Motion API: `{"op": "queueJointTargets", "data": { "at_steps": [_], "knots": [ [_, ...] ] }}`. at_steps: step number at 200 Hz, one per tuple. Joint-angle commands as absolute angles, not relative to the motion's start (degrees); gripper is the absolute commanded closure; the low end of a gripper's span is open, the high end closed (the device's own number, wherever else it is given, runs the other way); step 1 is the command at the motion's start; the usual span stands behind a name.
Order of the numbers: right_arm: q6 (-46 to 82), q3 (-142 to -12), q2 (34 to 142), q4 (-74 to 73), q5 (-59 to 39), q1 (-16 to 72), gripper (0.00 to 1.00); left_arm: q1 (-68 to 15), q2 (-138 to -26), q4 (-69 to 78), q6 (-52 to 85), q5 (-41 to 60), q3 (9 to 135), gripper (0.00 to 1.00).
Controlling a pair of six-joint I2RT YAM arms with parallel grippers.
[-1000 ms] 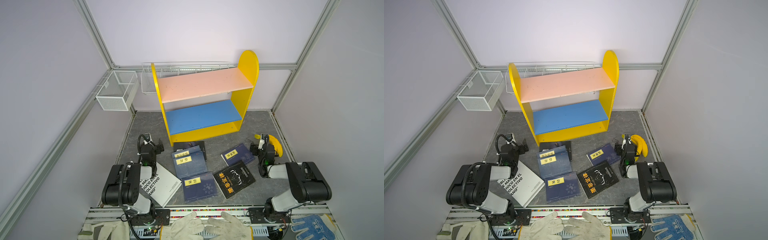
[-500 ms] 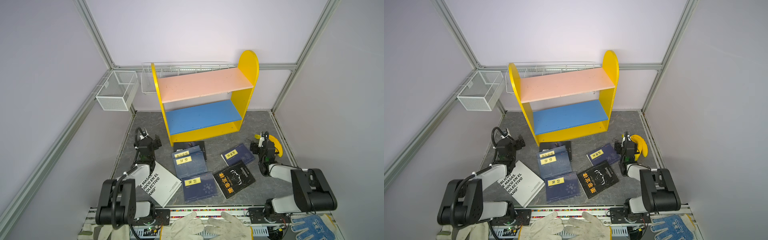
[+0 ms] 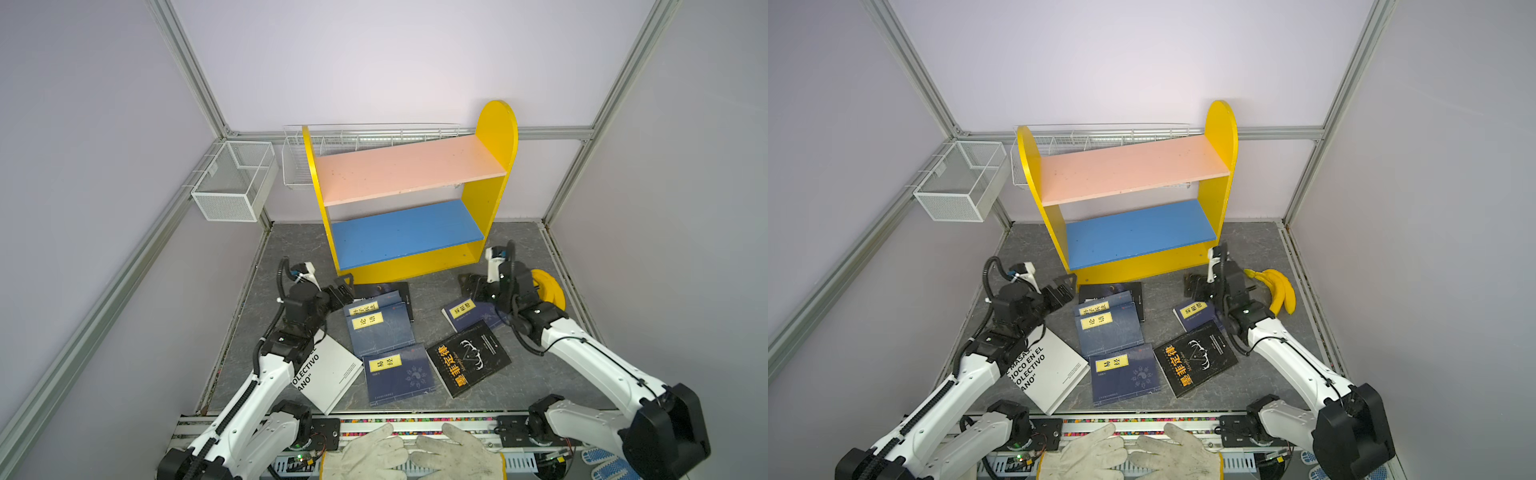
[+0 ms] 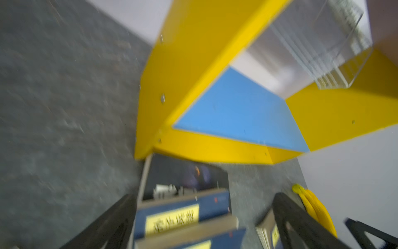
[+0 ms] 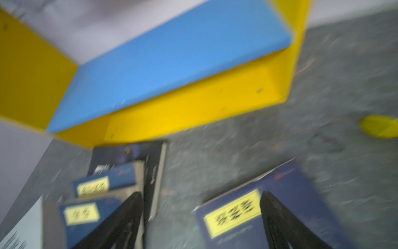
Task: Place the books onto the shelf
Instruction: 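Reach both grippers toward the leaning stack of blue books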
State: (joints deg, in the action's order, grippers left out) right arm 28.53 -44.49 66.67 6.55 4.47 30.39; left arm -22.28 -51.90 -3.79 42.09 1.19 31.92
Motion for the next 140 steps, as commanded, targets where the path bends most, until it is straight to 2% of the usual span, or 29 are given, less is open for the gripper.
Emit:
{"op": "queueJointTargets", "data": {
  "at_steps": [1, 24, 42, 50, 67, 75, 96, 112, 140],
  "knots": [
    [41.07, -43.24, 66.46, 12.02, 5.82, 40.28, 0.12, -30.06, -50.82, -9.60, 56.22, 1.54, 31.02, 0.01],
    [45.73, -43.32, 65.30, 14.50, 13.78, 49.44, 0.12, -39.20, -46.77, -8.57, 64.27, -5.09, 27.38, 0.01],
    [46.33, -42.57, 63.93, 13.83, 16.67, 51.68, 0.11, -42.08, -43.57, -10.20, 64.05, -8.97, 26.96, 0.01],
    [46.57, -41.89, 64.10, 11.93, 14.92, 51.64, 0.11, -42.05, -41.28, -4.08, 62.81, -7.54, 24.81, 0.01],
    [47.99, -43.83, 66.33, 16.25, 13.70, 50.32, 0.11, -41.98, -40.32, 18.76, 62.69, -3.53, 15.08, 0.01],
    [47.77, -44.81, 67.43, 17.64, 12.95, 49.65, 0.11, -40.92, -40.05, 21.45, 63.43, -2.12, 12.99, 0.01],
    [47.67, -46.53, 70.70, 19.77, 12.52, 49.38, 0.11, -36.81, -41.37, 6.60, 62.59, 2.27, 18.34, 0.01],
    [46.10, -46.04, 72.44, 17.45, 11.13, 49.42, 0.11, -36.65, -42.89, -6.07, 54.23, 2.63, 24.72, 0.01],
    [40.03, -46.41, 75.24, 14.24, 10.54, 49.15, 0.11, -36.57, -46.43, -28.45, 46.97, -8.92, 32.85, 0.01]
  ]
}}
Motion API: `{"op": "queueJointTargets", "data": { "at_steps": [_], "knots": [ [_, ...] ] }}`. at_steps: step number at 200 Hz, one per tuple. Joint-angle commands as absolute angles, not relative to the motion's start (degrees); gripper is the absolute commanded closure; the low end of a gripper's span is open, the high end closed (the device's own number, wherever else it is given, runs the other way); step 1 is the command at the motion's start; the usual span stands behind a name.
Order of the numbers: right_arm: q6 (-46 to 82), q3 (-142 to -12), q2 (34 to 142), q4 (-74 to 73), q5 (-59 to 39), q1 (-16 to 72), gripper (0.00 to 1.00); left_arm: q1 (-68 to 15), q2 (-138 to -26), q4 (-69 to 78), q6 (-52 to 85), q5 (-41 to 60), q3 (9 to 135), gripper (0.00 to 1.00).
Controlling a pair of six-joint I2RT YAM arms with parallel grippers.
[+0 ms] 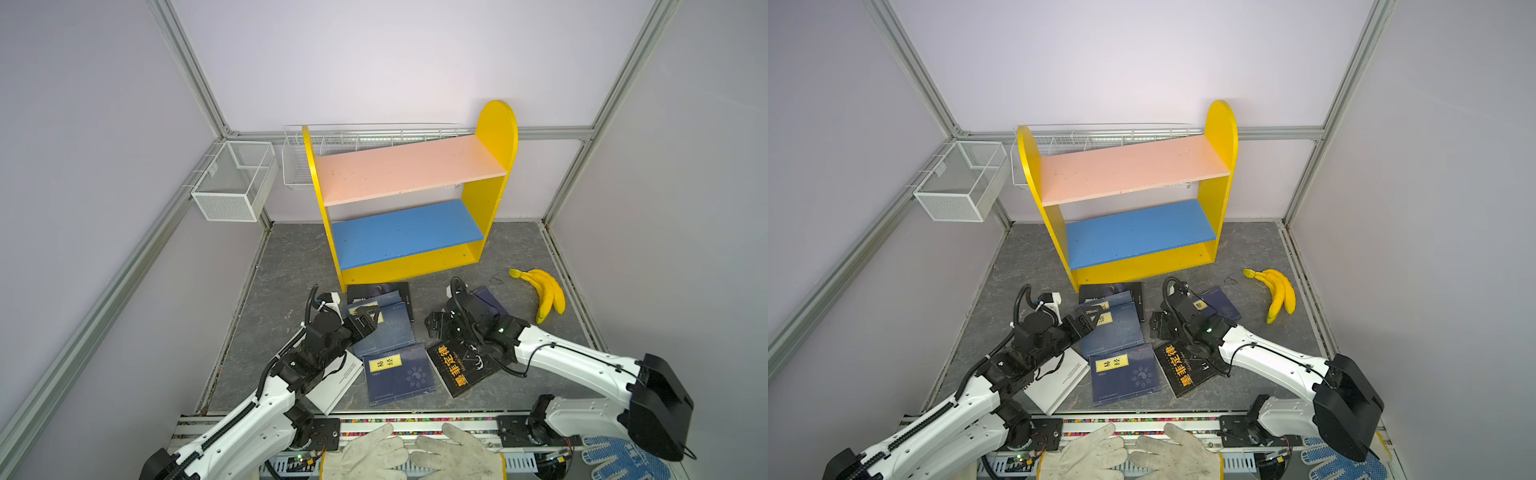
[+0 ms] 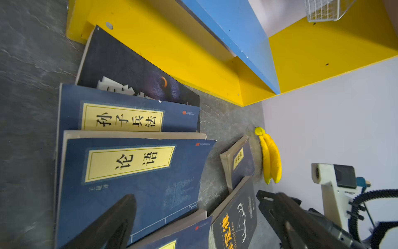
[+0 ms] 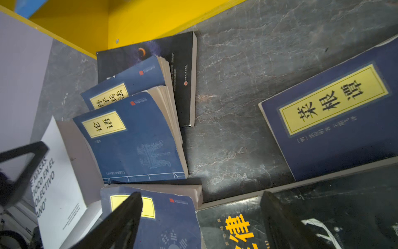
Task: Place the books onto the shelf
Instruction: 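Reach both grippers toward the leaning stack of blue books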
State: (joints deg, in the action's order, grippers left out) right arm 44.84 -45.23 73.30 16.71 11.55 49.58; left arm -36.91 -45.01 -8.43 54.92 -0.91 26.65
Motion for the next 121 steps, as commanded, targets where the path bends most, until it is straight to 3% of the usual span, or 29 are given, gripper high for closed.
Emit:
{"op": "queueJointTargets", "data": {
  "at_steps": [1, 27, 70, 102, 121],
  "knots": [
    [40.03, -46.41, 75.24, 14.24, 10.54, 49.15, 0.11, -36.57, -46.50, -28.86, 46.73, -9.12, 33.04, 0.01],
    [32.54, -48.12, 78.20, 10.09, 6.43, 48.22, 0.11, -35.95, -49.15, -28.12, 41.79, -9.20, 33.93, 0.01],
    [29.13, -49.56, 84.76, 1.40, -9.55, 42.75, 0.08, -34.90, -54.91, -21.66, 39.79, -6.87, 33.54, 0.00],
    [26.45, -54.76, 91.74, 3.14, -14.09, 42.47, 0.00, -34.20, -58.27, -19.97, 42.28, -8.01, 32.65, 0.00],
    [27.16, -55.28, 94.95, 1.52, -16.57, 42.62, 0.03, -34.10, -59.32, -19.25, 43.16, -8.73, 32.27, 0.00]
  ]
}}
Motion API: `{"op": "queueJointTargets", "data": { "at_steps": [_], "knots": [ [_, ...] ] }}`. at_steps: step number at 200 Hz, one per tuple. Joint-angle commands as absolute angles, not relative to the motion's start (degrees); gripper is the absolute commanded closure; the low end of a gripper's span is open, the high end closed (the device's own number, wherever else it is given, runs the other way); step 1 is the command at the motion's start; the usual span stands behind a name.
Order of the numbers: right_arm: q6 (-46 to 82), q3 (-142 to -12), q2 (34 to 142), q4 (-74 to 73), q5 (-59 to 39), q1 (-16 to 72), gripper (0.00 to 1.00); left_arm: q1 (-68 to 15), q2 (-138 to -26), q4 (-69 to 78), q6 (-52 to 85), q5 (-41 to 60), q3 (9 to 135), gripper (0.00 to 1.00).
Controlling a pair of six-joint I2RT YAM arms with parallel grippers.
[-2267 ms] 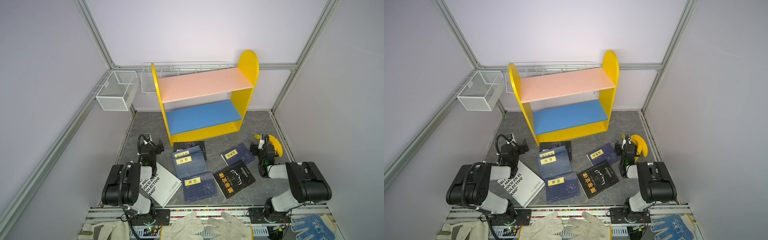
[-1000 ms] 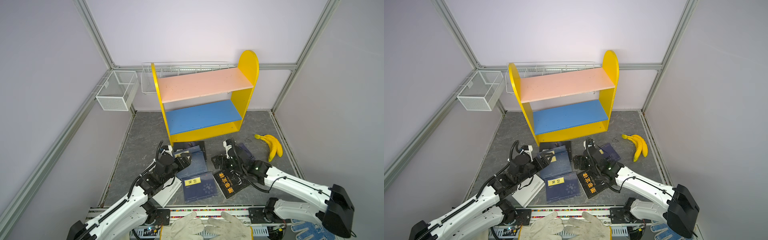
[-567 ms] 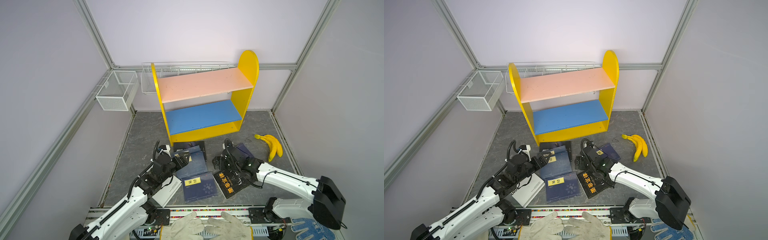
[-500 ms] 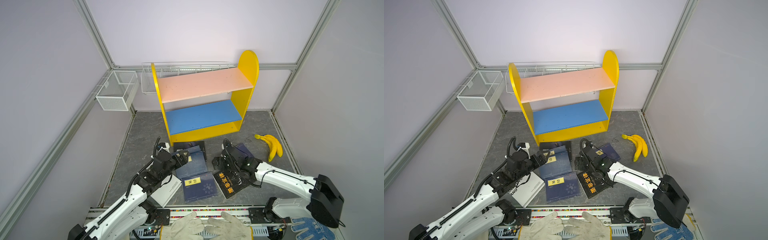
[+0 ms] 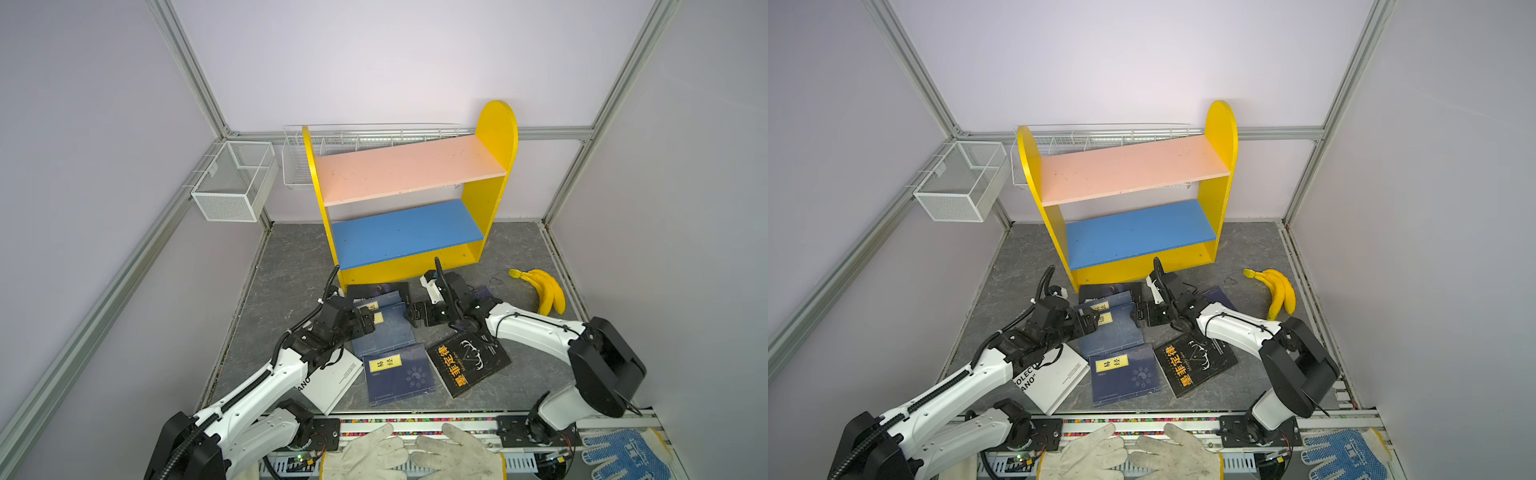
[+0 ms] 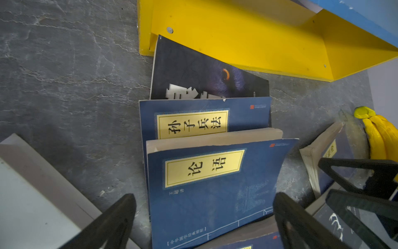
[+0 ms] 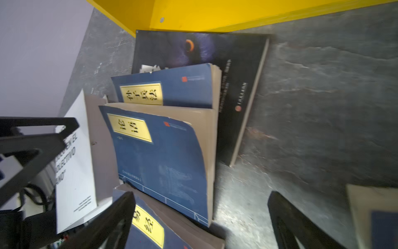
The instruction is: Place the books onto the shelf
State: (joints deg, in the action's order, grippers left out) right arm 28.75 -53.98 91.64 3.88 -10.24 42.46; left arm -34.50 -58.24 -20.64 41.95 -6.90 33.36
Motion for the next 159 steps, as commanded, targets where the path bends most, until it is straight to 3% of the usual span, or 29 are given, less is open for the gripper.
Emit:
{"op": "queueJointTargets", "data": {
  "at_steps": [1, 114, 159],
  "knots": [
    [27.21, -55.28, 95.28, 1.37, -16.63, 42.62, 0.03, -34.10, -59.37, -19.21, 43.25, -8.76, 32.18, 0.00],
    [27.33, -56.55, 104.21, -0.34, -18.70, 43.25, 0.11, -34.10, -67.07, -6.07, 49.84, -3.08, 29.22, 0.03],
    [28.41, -55.78, 105.64, -4.47, -22.83, 42.64, 0.20, -34.10, -72.40, -2.37, 50.46, 0.30, 31.65, 0.03]
  ]
}}
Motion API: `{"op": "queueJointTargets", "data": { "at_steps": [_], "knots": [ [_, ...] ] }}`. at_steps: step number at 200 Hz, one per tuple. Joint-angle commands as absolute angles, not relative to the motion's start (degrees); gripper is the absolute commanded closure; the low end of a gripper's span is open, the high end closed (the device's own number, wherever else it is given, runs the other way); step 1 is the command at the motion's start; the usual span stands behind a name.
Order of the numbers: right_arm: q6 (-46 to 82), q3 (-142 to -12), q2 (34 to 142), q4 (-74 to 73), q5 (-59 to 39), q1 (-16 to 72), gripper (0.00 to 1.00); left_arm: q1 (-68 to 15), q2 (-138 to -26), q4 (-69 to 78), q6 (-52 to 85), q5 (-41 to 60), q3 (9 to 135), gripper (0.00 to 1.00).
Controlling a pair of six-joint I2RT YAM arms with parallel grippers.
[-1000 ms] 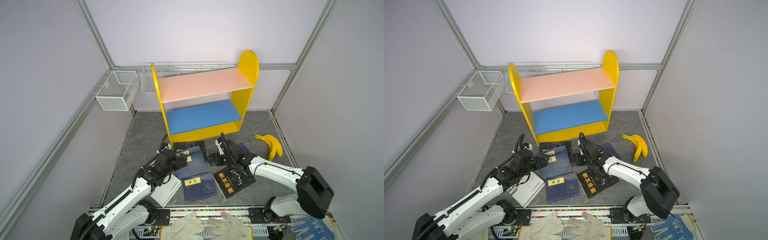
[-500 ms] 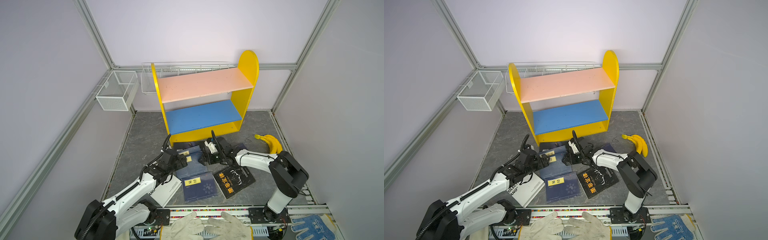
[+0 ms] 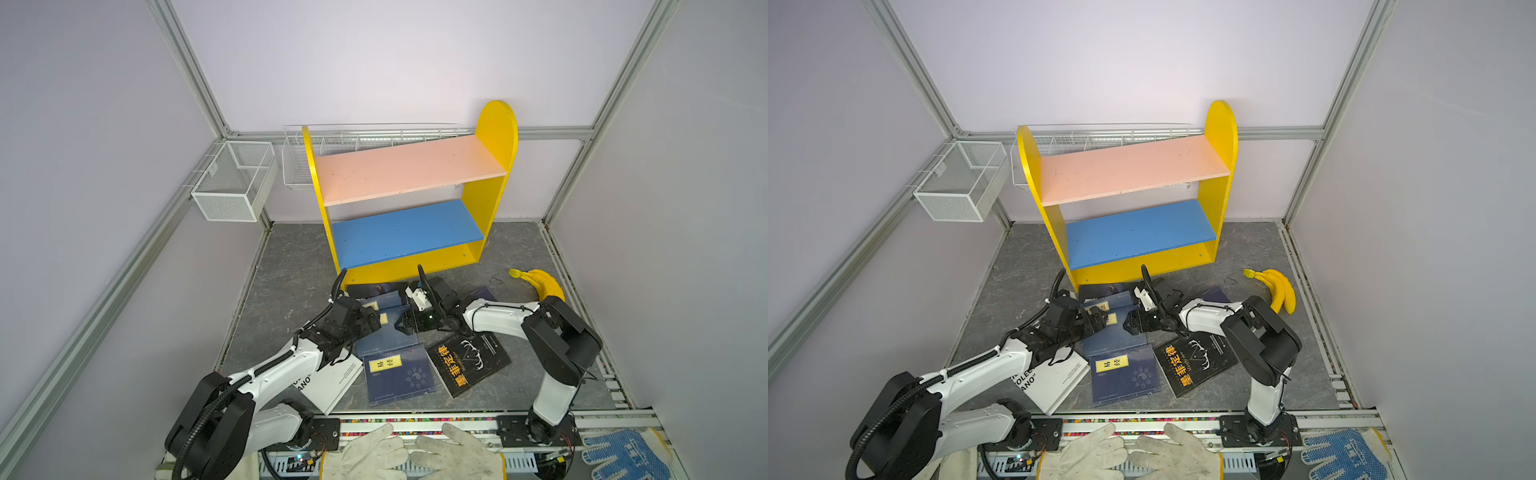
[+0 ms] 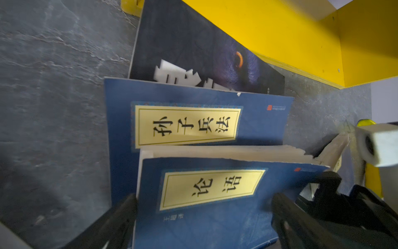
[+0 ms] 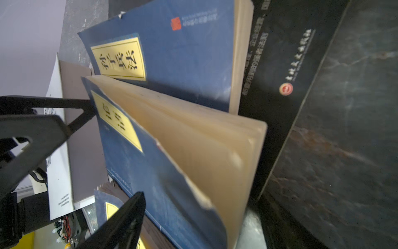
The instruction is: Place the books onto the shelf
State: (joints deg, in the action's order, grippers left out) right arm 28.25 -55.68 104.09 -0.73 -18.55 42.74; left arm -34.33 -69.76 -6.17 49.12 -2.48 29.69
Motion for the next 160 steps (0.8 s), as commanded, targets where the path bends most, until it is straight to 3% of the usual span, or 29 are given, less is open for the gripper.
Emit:
{"op": "queueJointTargets", "data": {
  "at_steps": [1, 29, 112, 133, 160],
  "knots": [
    [28.44, -55.75, 105.64, -4.61, -22.93, 42.59, 0.20, -34.10, -72.59, -2.24, 50.50, 0.46, 31.69, 0.03],
    [30.23, -54.14, 104.88, -8.34, -25.35, 41.53, 0.32, -34.10, -77.25, 0.21, 50.54, 3.45, 33.70, 0.05],
    [28.04, -55.41, 98.99, -3.95, -25.40, 36.16, 0.88, -34.10, -80.16, 0.09, 47.77, 3.28, 39.81, 0.07],
    [26.55, -56.76, 98.05, -0.73, -25.30, 34.48, 0.93, -34.10, -79.22, -2.72, 46.10, 2.13, 41.88, 0.06],
    [26.96, -57.12, 96.03, 0.35, -26.98, 32.40, 0.93, -33.93, -77.01, -4.85, 45.04, 1.07, 43.07, 0.05]
  ]
}}
